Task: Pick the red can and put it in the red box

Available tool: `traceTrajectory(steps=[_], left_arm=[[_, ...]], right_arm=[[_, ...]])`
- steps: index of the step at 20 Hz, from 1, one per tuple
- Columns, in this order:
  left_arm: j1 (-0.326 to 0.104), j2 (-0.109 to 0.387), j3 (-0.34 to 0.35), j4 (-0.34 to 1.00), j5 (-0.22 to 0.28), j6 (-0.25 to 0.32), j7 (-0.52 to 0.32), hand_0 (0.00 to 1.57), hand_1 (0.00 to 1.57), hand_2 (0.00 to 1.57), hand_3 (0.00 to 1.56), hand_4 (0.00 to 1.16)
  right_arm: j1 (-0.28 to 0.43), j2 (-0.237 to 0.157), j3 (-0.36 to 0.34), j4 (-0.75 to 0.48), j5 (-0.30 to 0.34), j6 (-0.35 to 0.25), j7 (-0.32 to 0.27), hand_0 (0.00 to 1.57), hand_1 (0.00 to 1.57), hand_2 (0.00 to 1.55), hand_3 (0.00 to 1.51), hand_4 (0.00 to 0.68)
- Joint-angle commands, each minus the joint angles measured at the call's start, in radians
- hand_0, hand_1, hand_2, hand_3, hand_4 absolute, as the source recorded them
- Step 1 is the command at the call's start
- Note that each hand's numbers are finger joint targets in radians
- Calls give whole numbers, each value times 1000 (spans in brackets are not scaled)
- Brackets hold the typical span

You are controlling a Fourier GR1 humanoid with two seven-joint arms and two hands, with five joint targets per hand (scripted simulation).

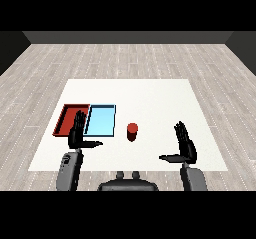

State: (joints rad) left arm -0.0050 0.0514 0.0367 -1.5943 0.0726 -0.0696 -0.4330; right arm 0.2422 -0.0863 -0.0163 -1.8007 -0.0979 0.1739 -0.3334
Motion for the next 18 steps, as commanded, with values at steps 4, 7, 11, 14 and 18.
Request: traceTrajectory(steps=[4,7,11,14,18], left_arm=[[16,-43,-37,20,-47,41,-53,0,0,0,0,0],[44,3,17,-29,29,-27,-46,0,0,0,0,0],[12,-5,21,53,18,-31,-85,0,0,0,0,0],[-7,20,53,20,45,-36,-49,0,0,0,0,0],[13,11,33,18,25,-35,-55,0,0,0,0,0]], right_arm=[[34,43,30,-9,30,-5,-30,0,0,0,0,0],[19,64,64,47,80,-15,-48,0,0,0,0,0],[-49,48,8,71,21,-6,12,0,0,0,0,0],[-109,63,55,-11,61,-59,152,0,0,0,0,0],[-180,83,37,179,64,-47,27,0,0,0,0,0]])
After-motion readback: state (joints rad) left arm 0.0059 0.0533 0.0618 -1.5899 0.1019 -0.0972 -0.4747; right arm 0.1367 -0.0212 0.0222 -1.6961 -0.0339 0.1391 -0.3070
